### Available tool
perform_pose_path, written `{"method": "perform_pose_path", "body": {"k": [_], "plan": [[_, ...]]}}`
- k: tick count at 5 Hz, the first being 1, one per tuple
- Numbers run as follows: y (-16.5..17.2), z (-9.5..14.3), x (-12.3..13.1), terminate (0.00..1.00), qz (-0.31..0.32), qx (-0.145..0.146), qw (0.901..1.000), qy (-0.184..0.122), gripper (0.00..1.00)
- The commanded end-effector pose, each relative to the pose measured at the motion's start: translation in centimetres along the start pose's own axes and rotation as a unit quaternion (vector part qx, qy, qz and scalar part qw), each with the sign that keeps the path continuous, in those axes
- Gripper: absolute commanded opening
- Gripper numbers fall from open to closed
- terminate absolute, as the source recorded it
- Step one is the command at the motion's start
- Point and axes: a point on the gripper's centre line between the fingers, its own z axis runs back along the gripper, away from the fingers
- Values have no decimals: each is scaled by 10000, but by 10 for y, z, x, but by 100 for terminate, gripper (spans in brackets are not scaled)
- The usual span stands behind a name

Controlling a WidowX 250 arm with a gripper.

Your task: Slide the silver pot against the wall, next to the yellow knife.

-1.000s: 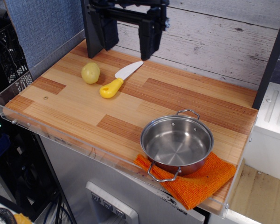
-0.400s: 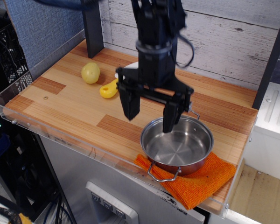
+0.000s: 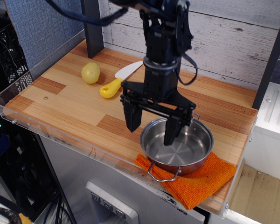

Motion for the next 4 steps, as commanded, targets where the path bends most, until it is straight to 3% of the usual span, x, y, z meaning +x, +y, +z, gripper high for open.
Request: {"method": "perform_pose_path", "body": {"k": [1,3,4], "plan": [[-18,-18,-2,0,-338,95,9990,294,100],[-22,-26,2,0,-381,115,9983,426,100],[-22,-19,3,0,-450,119,9985,279,0]]}}
